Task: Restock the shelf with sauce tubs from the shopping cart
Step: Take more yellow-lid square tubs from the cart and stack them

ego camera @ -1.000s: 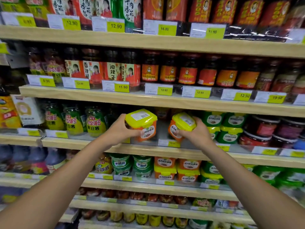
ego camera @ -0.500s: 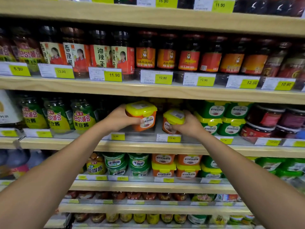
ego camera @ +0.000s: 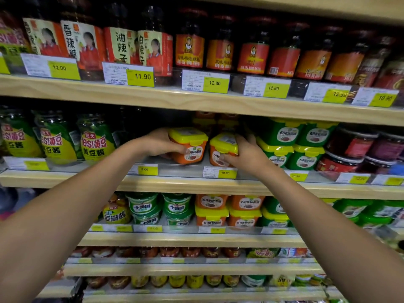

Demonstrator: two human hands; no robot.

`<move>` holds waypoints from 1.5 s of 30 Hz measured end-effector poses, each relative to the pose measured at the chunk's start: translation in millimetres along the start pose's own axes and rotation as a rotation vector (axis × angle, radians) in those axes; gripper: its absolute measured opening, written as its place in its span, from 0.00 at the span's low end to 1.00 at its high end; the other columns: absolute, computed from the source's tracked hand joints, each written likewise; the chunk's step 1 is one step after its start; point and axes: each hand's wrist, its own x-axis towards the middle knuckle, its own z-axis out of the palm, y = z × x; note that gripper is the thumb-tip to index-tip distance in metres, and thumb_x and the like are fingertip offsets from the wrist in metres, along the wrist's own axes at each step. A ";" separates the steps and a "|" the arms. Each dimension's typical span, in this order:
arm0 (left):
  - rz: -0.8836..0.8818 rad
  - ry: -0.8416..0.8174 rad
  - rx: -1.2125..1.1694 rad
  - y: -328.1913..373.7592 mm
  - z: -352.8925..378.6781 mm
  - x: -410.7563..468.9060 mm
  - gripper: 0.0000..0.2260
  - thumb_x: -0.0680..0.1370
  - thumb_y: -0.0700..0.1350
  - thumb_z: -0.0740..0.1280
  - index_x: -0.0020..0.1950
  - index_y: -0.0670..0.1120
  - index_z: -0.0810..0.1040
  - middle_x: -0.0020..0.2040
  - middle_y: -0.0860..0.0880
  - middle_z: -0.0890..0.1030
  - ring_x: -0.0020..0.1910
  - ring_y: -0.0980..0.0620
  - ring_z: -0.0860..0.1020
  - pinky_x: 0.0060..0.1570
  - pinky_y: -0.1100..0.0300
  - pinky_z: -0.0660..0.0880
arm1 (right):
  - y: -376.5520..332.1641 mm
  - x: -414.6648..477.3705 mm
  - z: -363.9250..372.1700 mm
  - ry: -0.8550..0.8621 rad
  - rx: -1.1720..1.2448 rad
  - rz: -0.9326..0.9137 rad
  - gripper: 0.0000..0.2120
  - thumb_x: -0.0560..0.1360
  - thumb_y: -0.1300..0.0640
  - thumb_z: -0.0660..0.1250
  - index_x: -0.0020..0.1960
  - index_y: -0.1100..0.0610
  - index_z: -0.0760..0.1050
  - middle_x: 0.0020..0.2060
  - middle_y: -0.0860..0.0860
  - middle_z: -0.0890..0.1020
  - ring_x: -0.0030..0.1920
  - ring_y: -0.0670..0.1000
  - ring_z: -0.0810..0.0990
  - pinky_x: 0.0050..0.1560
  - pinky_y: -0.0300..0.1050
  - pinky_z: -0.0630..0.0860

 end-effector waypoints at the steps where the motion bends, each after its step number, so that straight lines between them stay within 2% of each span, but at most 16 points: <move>1: -0.006 -0.009 0.012 -0.6 0.2 0.6 0.21 0.70 0.47 0.82 0.59 0.57 0.78 0.58 0.51 0.83 0.56 0.50 0.82 0.54 0.47 0.83 | -1.3 -2.3 -2.1 0.020 -0.038 -0.012 0.37 0.73 0.40 0.72 0.77 0.50 0.63 0.75 0.59 0.61 0.70 0.63 0.70 0.68 0.52 0.70; 6: 0.014 -0.073 0.049 -4.5 0.9 1.7 0.29 0.67 0.49 0.83 0.65 0.55 0.77 0.60 0.51 0.83 0.59 0.50 0.82 0.59 0.46 0.81 | -5.3 -9.1 -8.9 0.181 -0.311 -0.132 0.30 0.73 0.42 0.73 0.72 0.48 0.72 0.64 0.58 0.74 0.62 0.65 0.72 0.61 0.56 0.73; 9: 0.037 -0.086 0.081 -2.5 1.1 3.2 0.27 0.70 0.45 0.81 0.66 0.54 0.76 0.61 0.51 0.83 0.60 0.52 0.81 0.63 0.50 0.79 | -4.2 -8.1 -8.6 0.268 -0.391 -0.201 0.26 0.71 0.49 0.76 0.68 0.49 0.76 0.58 0.57 0.79 0.59 0.63 0.74 0.55 0.55 0.75; 13: 0.057 -0.053 0.235 -0.7 -4.9 2.3 0.30 0.69 0.47 0.82 0.69 0.51 0.76 0.61 0.53 0.81 0.59 0.53 0.80 0.63 0.59 0.73 | -4.9 -4.6 -3.7 0.314 -0.393 -0.212 0.26 0.66 0.62 0.77 0.64 0.54 0.79 0.51 0.59 0.81 0.54 0.65 0.76 0.47 0.56 0.78; 16: 0.092 0.014 0.312 -0.6 -8.5 0.0 0.30 0.70 0.45 0.81 0.69 0.50 0.75 0.60 0.53 0.80 0.58 0.53 0.78 0.61 0.60 0.72 | -7.4 -2.1 -1.8 0.309 -0.410 -0.209 0.27 0.67 0.66 0.72 0.66 0.54 0.76 0.54 0.60 0.80 0.56 0.65 0.74 0.48 0.57 0.77; 18: 0.129 0.056 0.356 -3.2 -10.1 -0.5 0.31 0.70 0.45 0.81 0.71 0.49 0.75 0.62 0.51 0.81 0.59 0.52 0.79 0.63 0.57 0.74 | -8.3 -0.7 -2.0 0.271 -0.361 -0.203 0.28 0.69 0.66 0.71 0.68 0.53 0.75 0.57 0.60 0.79 0.57 0.65 0.75 0.50 0.57 0.77; 21: 0.217 0.128 0.450 -7.0 -9.3 -3.3 0.30 0.72 0.45 0.80 0.72 0.53 0.75 0.65 0.50 0.80 0.62 0.50 0.79 0.65 0.50 0.76 | -10.5 -0.4 1.5 0.215 -0.250 -0.193 0.26 0.73 0.63 0.69 0.70 0.55 0.73 0.62 0.60 0.75 0.56 0.65 0.79 0.51 0.57 0.79; 23: 0.270 0.210 0.556 -7.5 -5.3 -7.0 0.27 0.73 0.48 0.79 0.70 0.55 0.77 0.65 0.51 0.81 0.61 0.49 0.79 0.62 0.51 0.77 | -13.0 -1.0 7.2 0.168 -0.252 -0.169 0.26 0.76 0.57 0.67 0.74 0.55 0.69 0.66 0.60 0.72 0.58 0.65 0.79 0.54 0.56 0.79; 26: 0.313 0.294 0.608 -8.9 2.6 -10.4 0.23 0.73 0.48 0.78 0.68 0.55 0.79 0.64 0.50 0.82 0.60 0.47 0.80 0.58 0.54 0.77 | -15.5 4.3 11.5 0.079 -0.253 -0.132 0.30 0.78 0.54 0.64 0.78 0.57 0.61 0.72 0.62 0.65 0.66 0.65 0.73 0.63 0.56 0.75; 31: 0.331 0.321 0.607 -9.2 6.2 -12.8 0.23 0.73 0.47 0.78 0.68 0.54 0.79 0.65 0.49 0.81 0.60 0.47 0.80 0.58 0.54 0.77 | -17.7 21.6 4.4 -0.048 -0.232 -0.079 0.34 0.81 0.53 0.61 0.81 0.60 0.51 0.78 0.64 0.57 0.77 0.64 0.60 0.74 0.52 0.62; 36: 0.331 0.333 0.596 -9.7 8.0 -12.2 0.23 0.74 0.48 0.77 0.68 0.53 0.79 0.65 0.48 0.81 0.60 0.47 0.80 0.59 0.52 0.78 | -16.4 39.2 8.0 -0.088 -0.238 -0.013 0.34 0.80 0.48 0.62 0.81 0.57 0.53 0.78 0.62 0.58 0.76 0.65 0.61 0.74 0.55 0.64; 40: 0.304 0.334 0.580 -10.0 9.8 -10.6 0.23 0.74 0.47 0.77 0.68 0.53 0.79 0.65 0.48 0.81 0.60 0.47 0.80 0.60 0.50 0.78 | -17.9 39.6 8.8 -0.099 -0.250 -0.007 0.37 0.78 0.50 0.64 0.81 0.57 0.51 0.78 0.64 0.55 0.76 0.66 0.60 0.74 0.54 0.64; 45: 0.271 0.319 0.590 -4.1 12.9 -6.0 0.22 0.74 0.48 0.77 0.67 0.54 0.79 0.64 0.48 0.82 0.60 0.45 0.80 0.58 0.49 0.78 | -15.1 33.6 10.5 -0.093 -0.161 0.012 0.39 0.77 0.50 0.68 0.81 0.55 0.50 0.80 0.60 0.52 0.74 0.64 0.67 0.68 0.51 0.69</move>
